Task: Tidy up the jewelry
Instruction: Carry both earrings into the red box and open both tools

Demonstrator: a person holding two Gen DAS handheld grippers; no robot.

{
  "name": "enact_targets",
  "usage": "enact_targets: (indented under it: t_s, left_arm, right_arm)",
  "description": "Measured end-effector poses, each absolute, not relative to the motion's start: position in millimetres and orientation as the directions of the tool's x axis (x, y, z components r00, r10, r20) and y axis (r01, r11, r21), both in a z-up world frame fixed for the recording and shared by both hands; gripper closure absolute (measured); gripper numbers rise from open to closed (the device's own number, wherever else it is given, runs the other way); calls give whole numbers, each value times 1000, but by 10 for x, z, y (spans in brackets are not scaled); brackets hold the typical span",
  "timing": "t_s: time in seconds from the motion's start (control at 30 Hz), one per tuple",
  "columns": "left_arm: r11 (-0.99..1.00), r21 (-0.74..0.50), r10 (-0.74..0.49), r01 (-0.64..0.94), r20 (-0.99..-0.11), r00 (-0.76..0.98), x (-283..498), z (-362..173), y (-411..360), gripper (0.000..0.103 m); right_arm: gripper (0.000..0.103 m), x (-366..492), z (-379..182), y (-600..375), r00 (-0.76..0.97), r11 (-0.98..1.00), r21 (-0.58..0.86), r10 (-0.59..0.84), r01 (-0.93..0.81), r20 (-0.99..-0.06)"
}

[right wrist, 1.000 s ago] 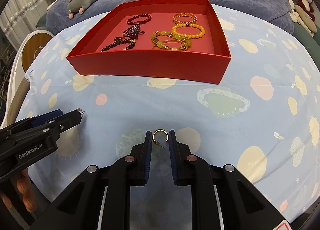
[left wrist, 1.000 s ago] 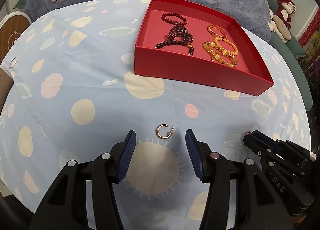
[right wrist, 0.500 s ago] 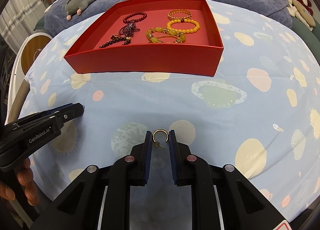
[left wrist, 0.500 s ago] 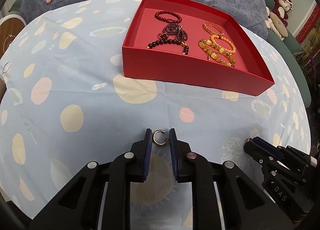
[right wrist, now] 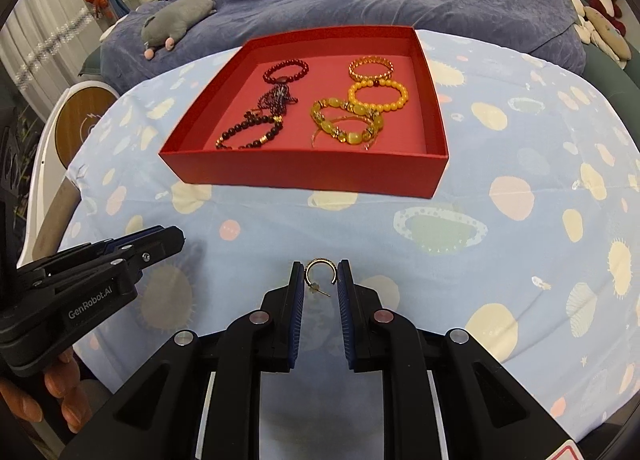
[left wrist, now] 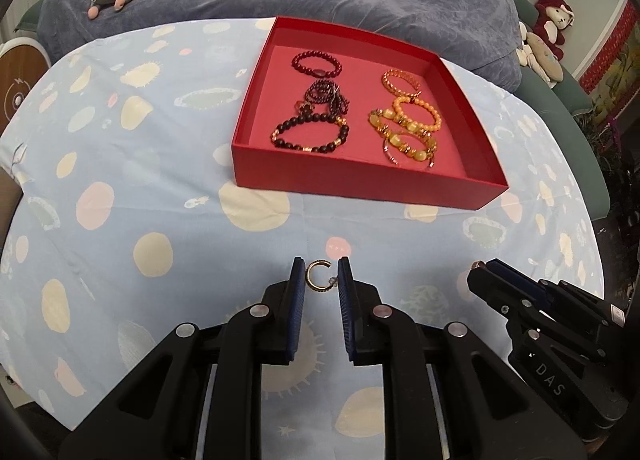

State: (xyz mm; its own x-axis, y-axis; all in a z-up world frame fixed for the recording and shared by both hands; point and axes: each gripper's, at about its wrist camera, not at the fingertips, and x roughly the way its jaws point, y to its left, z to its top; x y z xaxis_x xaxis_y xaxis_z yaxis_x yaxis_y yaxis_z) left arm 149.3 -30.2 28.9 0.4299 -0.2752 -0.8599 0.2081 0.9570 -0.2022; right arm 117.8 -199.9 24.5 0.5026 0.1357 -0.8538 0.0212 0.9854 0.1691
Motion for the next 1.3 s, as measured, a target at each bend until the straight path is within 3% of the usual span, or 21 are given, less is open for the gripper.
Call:
enact_targets:
  t_s: [0.5, 1.3]
  left_arm:
    - [944, -169, -297, 282, -803, 516, 2171, 874, -669, 86]
    - [959, -101, -219, 264, -855, 469, 3042, 287, -932, 86]
  right_arm:
    - [87, 2002, 880, -2188, 623, 984, 181, 141, 0, -769]
    - [87, 2923, 278, -2269, 558, 988, 152, 112, 26, -822]
